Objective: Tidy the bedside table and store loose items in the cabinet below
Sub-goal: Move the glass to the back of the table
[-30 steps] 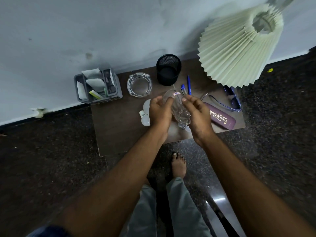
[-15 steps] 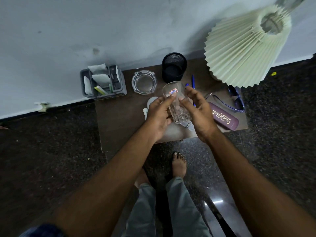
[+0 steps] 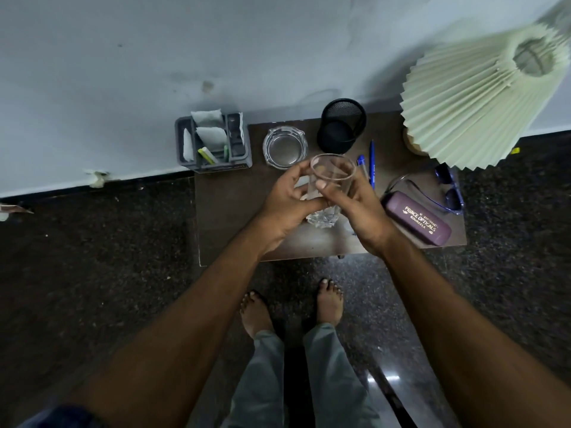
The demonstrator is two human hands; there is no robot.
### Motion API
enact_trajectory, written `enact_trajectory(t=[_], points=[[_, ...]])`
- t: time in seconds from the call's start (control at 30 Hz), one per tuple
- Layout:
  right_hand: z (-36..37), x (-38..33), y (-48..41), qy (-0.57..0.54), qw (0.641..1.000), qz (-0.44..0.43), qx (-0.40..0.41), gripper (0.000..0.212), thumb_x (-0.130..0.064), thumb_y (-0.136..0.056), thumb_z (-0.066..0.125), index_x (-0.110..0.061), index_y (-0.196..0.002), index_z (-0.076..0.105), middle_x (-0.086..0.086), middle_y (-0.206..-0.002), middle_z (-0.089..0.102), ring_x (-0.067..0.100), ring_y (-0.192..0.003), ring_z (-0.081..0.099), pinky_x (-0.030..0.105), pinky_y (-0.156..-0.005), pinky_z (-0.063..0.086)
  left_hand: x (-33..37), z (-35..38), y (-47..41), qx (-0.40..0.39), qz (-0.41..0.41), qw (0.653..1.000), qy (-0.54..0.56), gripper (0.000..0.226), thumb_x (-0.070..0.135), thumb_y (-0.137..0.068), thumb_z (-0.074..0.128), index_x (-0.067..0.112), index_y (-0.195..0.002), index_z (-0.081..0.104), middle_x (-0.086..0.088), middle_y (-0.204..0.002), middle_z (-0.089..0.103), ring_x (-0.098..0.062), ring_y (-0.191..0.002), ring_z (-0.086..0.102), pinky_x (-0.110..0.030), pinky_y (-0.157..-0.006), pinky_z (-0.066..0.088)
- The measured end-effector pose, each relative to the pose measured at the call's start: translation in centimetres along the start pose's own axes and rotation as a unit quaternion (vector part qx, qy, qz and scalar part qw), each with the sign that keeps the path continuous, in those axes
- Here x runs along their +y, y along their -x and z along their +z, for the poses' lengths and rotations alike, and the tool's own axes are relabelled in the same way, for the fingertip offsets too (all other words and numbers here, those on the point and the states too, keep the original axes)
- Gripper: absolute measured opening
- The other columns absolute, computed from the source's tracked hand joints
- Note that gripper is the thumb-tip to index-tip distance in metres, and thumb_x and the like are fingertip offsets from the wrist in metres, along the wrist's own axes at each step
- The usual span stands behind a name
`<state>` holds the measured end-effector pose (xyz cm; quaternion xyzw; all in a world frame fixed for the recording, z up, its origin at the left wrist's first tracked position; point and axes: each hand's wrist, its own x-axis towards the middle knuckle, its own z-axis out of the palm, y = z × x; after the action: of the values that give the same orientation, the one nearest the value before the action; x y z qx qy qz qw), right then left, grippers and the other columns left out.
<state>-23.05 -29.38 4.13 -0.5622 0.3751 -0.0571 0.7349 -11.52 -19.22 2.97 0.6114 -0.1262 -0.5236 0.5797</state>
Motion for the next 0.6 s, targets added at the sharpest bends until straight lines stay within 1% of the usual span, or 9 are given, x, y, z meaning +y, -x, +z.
enact_trajectory(t=[0.13, 0.2, 0.27, 0.33, 0.4, 0.43, 0.5, 0.53, 0.6], points=[[0.4, 0.0, -0.1, 0.054, 0.998, -0.035, 0.003, 0.064, -0.008, -0.083, 0.082, -0.008, -0.139, 0.050, 0.005, -0.129, 0.066, 0.013, -0.120, 0.064, 0.027, -0.098, 0.053, 0.2, -1.4, 0.4, -0.002, 0.034, 0.997, -0.065, 0.075, -0.003, -0.071, 0.082, 0.015, -0.136, 0.052, -0.007, -0.133, 0.063, -0.024, -0.126, 0.060, -0.053, -0.102, 0.052], [0.6, -0.1, -0.2, 0.080, 0.995, -0.053, 0.011, 0.068, -0.008, -0.078, 0.086, -0.009, -0.137, 0.053, 0.001, -0.127, 0.067, 0.009, -0.118, 0.064, 0.024, -0.097, 0.052, 0.4, -1.7, 0.7, 0.005, 0.064, 0.994, -0.091, 0.072, -0.002, -0.071, 0.081, 0.011, -0.135, 0.051, -0.010, -0.133, 0.063, -0.028, -0.125, 0.060, -0.057, -0.105, 0.047], [0.7, -0.6, -0.2, 0.101, 0.993, -0.063, 0.003, 0.070, -0.009, -0.075, 0.089, -0.012, -0.137, 0.054, 0.000, -0.127, 0.067, 0.009, -0.119, 0.063, 0.027, -0.100, 0.053, 0.6, -1.9, 1.0, 0.013, 0.083, 0.990, -0.111, 0.070, -0.001, -0.072, 0.080, 0.013, -0.134, 0.051, -0.007, -0.133, 0.062, -0.025, -0.124, 0.060, -0.053, -0.104, 0.049], [0.8, -1.2, -0.3, 0.119, 0.990, -0.074, -0.008, 0.073, -0.010, -0.074, 0.090, -0.013, -0.138, 0.055, -0.002, -0.128, 0.066, 0.008, -0.120, 0.063, 0.026, -0.100, 0.053, 1.0, -2.1, 1.3, 0.018, 0.088, 0.989, -0.114, 0.069, -0.003, -0.074, 0.079, 0.014, -0.134, 0.049, -0.005, -0.133, 0.061, -0.021, -0.122, 0.061, -0.040, -0.095, 0.054], [0.6, -1.8, -0.3, 0.128, 0.989, -0.077, -0.016, 0.073, -0.010, -0.074, 0.089, -0.013, -0.139, 0.054, -0.004, -0.128, 0.066, 0.006, -0.119, 0.062, 0.025, -0.099, 0.053, 1.4, -2.3, 1.6, 0.016, 0.094, 0.990, -0.106, 0.069, -0.005, -0.075, 0.079, 0.017, -0.133, 0.049, -0.003, -0.133, 0.060, -0.019, -0.122, 0.061, -0.034, -0.091, 0.055], [0.6, -2.1, -0.2, 0.131, 0.988, -0.080, -0.020, 0.071, -0.012, -0.076, 0.088, -0.014, -0.139, 0.054, -0.004, -0.128, 0.066, 0.006, -0.119, 0.062, 0.025, -0.100, 0.053, 1.6, -2.4, 1.7, 0.015, 0.096, 0.990, -0.101, 0.069, -0.004, -0.075, 0.080, 0.019, -0.132, 0.049, -0.001, -0.133, 0.061, -0.018, -0.123, 0.060, -0.035, -0.092, 0.056], [0.7, -2.9, -0.1, 0.125, 0.989, -0.074, -0.030, 0.054, -0.020, -0.087, 0.079, -0.018, -0.137, 0.057, -0.005, -0.128, 0.067, 0.008, -0.120, 0.063, 0.029, -0.100, 0.053, 1.9, -2.6, 1.8, 0.015, 0.097, 0.990, -0.098, 0.070, -0.003, -0.074, 0.082, 0.021, -0.132, 0.050, 0.006, -0.131, 0.062, -0.016, -0.124, 0.060, -0.040, -0.097, 0.056], [0.6, -3.1, -0.2, 0.118, 0.990, -0.066, -0.032, 0.043, -0.025, -0.094, 0.071, -0.019, -0.135, 0.059, -0.008, -0.125, 0.069, 0.007, -0.119, 0.064, 0.028, -0.097, 0.054, 2.1, -2.6, 1.9, 0.017, 0.097, 0.991, -0.096, 0.071, -0.002, -0.074, 0.083, 0.021, -0.133, 0.050, 0.008, -0.131, 0.061, -0.016, -0.124, 0.060, -0.043, -0.099, 0.055], [0.6, -3.8, -0.4, 0.117, 0.992, -0.039, -0.024, 0.026, -0.033, -0.105, 0.053, -0.025, -0.128, 0.062, -0.013, -0.114, 0.072, 0.001, -0.109, 0.067, 0.021, -0.083, 0.055, 2.3, -2.8, 1.9, 0.022, 0.096, 0.991, -0.091, 0.073, -0.003, -0.073, 0.083, 0.019, -0.135, 0.049, 0.007, -0.133, 0.060, -0.014, -0.124, 0.059, -0.047, -0.102, 0.053]])
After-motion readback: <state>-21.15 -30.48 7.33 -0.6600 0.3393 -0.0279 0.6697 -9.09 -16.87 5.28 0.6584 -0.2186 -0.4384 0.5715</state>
